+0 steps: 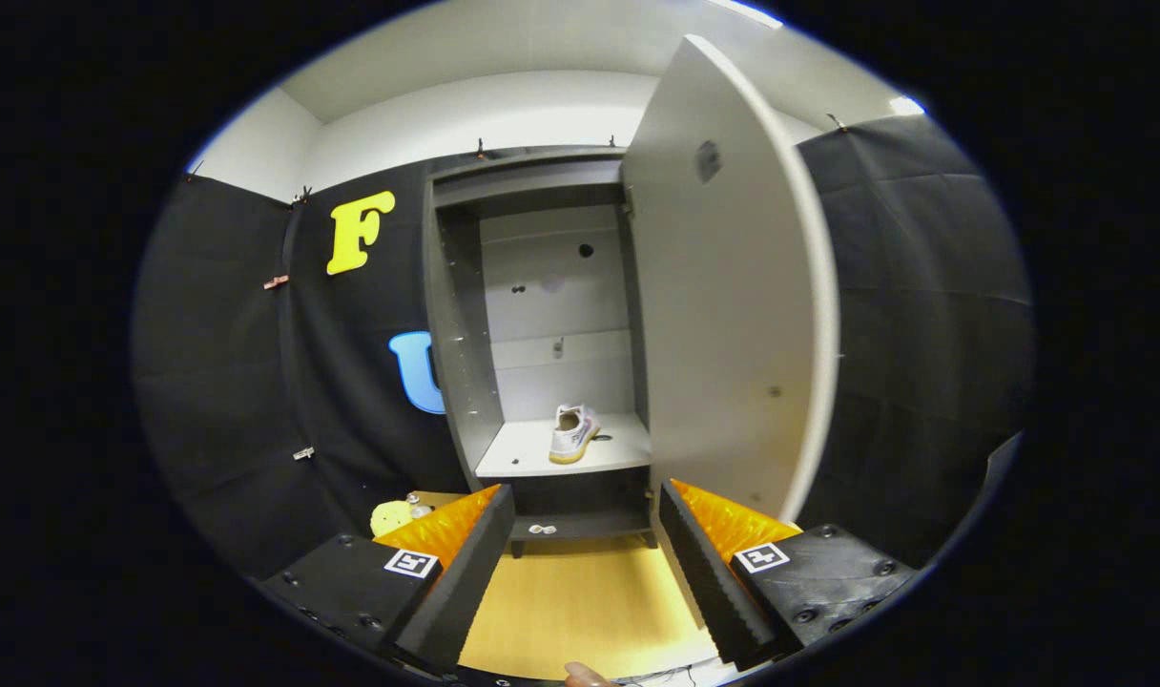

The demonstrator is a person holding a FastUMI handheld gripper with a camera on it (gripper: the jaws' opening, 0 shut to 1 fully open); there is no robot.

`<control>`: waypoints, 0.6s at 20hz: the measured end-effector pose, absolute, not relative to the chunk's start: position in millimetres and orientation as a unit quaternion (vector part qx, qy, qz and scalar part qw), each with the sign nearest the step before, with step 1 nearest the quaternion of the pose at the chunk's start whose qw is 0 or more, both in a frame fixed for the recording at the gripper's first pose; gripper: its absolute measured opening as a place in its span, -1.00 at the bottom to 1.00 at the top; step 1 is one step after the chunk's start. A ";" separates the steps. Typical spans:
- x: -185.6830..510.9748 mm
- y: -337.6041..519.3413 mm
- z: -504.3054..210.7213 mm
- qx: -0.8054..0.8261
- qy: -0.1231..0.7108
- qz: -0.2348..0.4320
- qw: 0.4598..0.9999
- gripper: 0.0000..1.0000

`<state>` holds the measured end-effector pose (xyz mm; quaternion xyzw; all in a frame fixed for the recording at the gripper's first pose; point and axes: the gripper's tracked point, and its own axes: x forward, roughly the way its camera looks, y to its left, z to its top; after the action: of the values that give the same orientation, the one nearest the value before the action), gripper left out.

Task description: Open the shoe cabinet door, grab the shoes and put them into the shoe cabinet, then close the shoe cabinet door.

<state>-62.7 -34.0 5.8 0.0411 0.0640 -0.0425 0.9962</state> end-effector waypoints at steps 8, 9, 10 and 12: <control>-75.8 -162.5 7.9 0.039 0.054 -0.056 0.996 0.96; -70.3 -172.3 4.8 0.043 0.058 -0.048 0.996 0.96; -63.4 -181.4 0.9 0.047 0.063 -0.041 0.996 0.96; -46.9 -190.6 -7.2 0.056 0.073 -0.022 0.995 0.96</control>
<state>-46.9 -190.6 -7.2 0.0563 0.0734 -0.0224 0.9955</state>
